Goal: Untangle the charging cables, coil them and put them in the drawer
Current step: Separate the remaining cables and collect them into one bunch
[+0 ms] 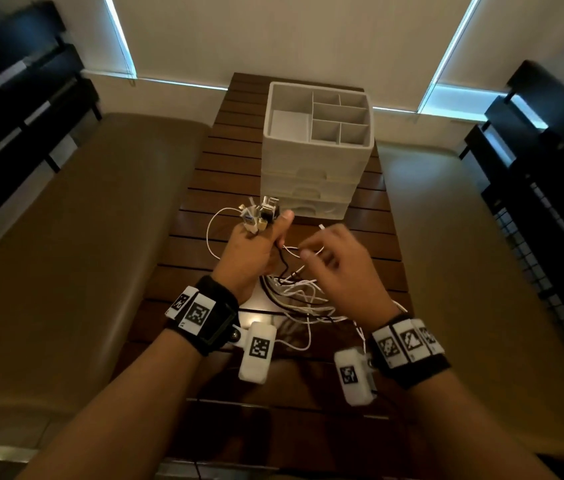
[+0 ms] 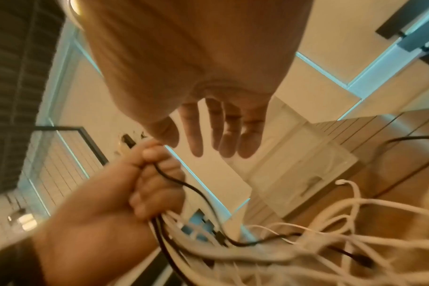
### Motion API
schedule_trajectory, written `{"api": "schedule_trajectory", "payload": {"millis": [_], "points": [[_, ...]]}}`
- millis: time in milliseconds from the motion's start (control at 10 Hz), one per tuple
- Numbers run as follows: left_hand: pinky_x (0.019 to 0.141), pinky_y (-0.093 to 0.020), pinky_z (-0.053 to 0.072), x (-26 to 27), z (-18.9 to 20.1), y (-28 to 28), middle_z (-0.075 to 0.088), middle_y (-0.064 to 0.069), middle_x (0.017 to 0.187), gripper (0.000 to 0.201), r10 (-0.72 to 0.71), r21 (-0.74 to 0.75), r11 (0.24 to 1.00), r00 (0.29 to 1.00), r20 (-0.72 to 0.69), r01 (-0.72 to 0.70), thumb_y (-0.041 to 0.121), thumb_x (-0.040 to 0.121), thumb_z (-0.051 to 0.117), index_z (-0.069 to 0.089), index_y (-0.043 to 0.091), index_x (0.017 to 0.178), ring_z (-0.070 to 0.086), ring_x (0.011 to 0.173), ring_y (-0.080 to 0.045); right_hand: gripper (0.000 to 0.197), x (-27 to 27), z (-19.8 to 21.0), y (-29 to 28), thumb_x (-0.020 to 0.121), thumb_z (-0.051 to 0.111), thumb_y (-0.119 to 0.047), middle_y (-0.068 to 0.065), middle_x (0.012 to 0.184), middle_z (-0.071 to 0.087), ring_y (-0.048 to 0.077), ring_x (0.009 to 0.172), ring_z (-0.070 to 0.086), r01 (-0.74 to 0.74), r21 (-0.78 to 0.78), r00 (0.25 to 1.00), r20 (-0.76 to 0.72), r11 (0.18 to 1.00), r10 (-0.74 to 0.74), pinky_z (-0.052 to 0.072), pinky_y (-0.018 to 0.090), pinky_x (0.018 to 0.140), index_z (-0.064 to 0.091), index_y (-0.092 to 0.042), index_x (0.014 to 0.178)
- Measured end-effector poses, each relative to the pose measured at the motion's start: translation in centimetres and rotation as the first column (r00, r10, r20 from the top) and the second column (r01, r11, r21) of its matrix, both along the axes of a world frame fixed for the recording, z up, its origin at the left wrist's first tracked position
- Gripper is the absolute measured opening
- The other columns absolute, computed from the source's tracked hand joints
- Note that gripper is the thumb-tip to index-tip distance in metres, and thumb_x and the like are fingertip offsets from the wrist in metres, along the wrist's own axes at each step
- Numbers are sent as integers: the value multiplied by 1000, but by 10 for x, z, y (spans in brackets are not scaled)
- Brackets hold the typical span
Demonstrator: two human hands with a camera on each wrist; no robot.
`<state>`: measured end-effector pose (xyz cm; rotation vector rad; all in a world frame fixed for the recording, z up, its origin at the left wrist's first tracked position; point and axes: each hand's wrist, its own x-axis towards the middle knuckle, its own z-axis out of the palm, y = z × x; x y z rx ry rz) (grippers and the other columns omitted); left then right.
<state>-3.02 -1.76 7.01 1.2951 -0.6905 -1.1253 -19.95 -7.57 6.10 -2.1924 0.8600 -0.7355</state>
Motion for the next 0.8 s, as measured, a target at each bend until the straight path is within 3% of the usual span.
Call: {"api": "schedule_trajectory", "payload": {"millis": [100,200,300,400,500,600,700,800], "points": [[45,-19,33,-7,0,4,48,4,61,33,-46,-31,998,996,72,48,24,105,62,58,18,73,39,44,-4,21,17,25,-8,105,58,-23,-8,113,69,2,103,65,11,52,989,146,999,-18,53,19,87,72,-18,121],[50,-20,38,-12,3,9,55,13,60,29,-121,-71,988,976,182,136,8,107,52,59,19,81,47,48,-1,27,27,35,-7,107,54,-18,-5,112,75,11,105,71,-42,182,968,252,982,-6,59,41,93,72,-17,128],[55,-28,46,-11,4,12,61,7,67,16,-133,-90,983,962,240,158,12,103,54,62,18,90,56,58,-8,27,29,35,0,106,56,-14,-5,115,77,10,108,72,-36,169,955,296,985,-16,59,43,96,75,-15,125],[65,-30,53,-10,3,16,65,-7,82,15,-154,-129,973,957,244,190,7,104,52,65,11,99,61,72,-19,26,26,41,8,106,58,-17,-5,114,77,9,107,73,-19,172,960,277,985,-30,60,42,93,75,-16,125],[61,-28,51,-12,4,16,58,-15,74,22,-197,-116,964,937,289,239,7,106,49,63,12,90,56,64,-24,33,25,60,15,107,55,-33,6,101,78,24,88,76,-38,244,960,278,969,-32,64,49,74,78,-11,116],[61,-23,45,-16,0,13,59,8,60,30,-240,-43,963,916,321,267,17,99,60,63,31,73,53,58,-12,51,38,71,20,108,44,-48,7,102,75,17,93,72,-88,133,989,128,987,71,59,37,78,74,-7,116],[72,-12,50,-19,0,14,61,46,68,48,-248,13,967,923,295,255,-3,99,61,49,42,89,62,73,18,45,52,70,20,112,39,-40,0,123,72,11,113,64,-135,-128,984,-131,983,118,49,31,97,70,-13,131],[72,-2,49,-16,17,21,64,43,74,58,-202,-44,974,936,288,223,-18,97,57,44,39,95,58,74,28,46,55,69,16,113,33,-38,4,130,70,18,121,62,-158,-223,970,-215,962,110,46,34,102,65,-14,135]]}}
